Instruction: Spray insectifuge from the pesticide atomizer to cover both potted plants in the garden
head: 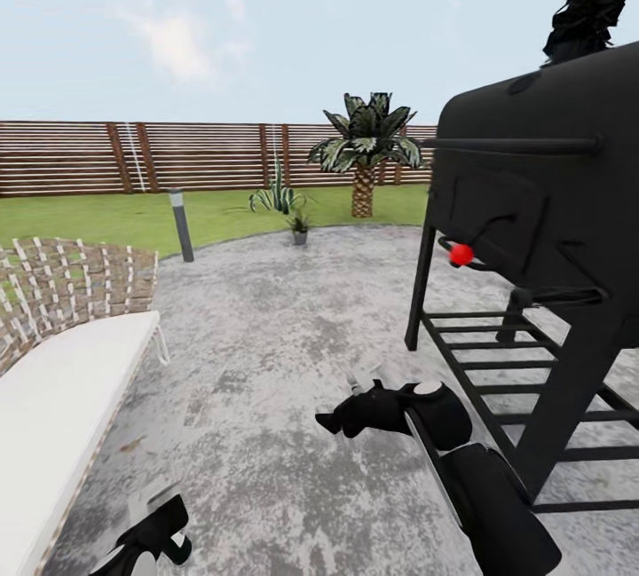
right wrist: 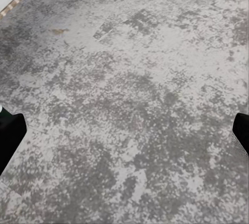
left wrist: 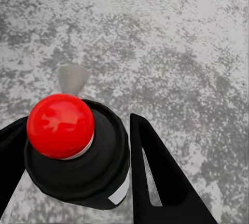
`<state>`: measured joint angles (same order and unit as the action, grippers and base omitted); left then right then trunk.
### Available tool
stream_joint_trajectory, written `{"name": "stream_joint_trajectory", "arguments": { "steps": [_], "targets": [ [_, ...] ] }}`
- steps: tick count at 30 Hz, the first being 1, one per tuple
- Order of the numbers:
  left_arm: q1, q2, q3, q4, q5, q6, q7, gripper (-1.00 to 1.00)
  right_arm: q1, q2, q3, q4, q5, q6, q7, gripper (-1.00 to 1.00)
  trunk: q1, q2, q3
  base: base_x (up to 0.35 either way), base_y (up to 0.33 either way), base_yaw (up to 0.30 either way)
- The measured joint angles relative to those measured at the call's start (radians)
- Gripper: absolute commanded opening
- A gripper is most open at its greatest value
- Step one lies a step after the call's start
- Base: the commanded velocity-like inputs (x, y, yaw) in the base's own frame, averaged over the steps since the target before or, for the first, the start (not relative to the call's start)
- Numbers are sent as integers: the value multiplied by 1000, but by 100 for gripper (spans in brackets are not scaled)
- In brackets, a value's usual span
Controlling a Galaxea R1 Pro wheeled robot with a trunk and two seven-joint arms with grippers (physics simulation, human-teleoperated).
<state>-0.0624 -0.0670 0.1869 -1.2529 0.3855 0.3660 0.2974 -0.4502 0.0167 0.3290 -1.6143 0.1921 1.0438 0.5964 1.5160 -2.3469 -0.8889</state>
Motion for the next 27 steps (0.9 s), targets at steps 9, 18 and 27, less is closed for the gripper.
{"name": "stream_joint_trajectory", "arguments": {
  "steps": [9, 18, 27],
  "targets": [
    [0, 0, -2, 1, -3, 0, -2, -100, -2, 2, 1, 0, 0, 0, -1, 100, 0, 0, 0, 330, 47, 130],
    [0, -1, -4, 11, -6, 0, -2, -100, -16, -4, -130, 6, 1, -16, -1, 100, 0, 0, 0, 338, 1, 24],
    [-2, 0, -5, 45, -8, 0, -2, -100, -6, -12, -249, 0, -8, -150, 9, 100, 0, 0, 0, 338, 0, 0]
  ]
}}
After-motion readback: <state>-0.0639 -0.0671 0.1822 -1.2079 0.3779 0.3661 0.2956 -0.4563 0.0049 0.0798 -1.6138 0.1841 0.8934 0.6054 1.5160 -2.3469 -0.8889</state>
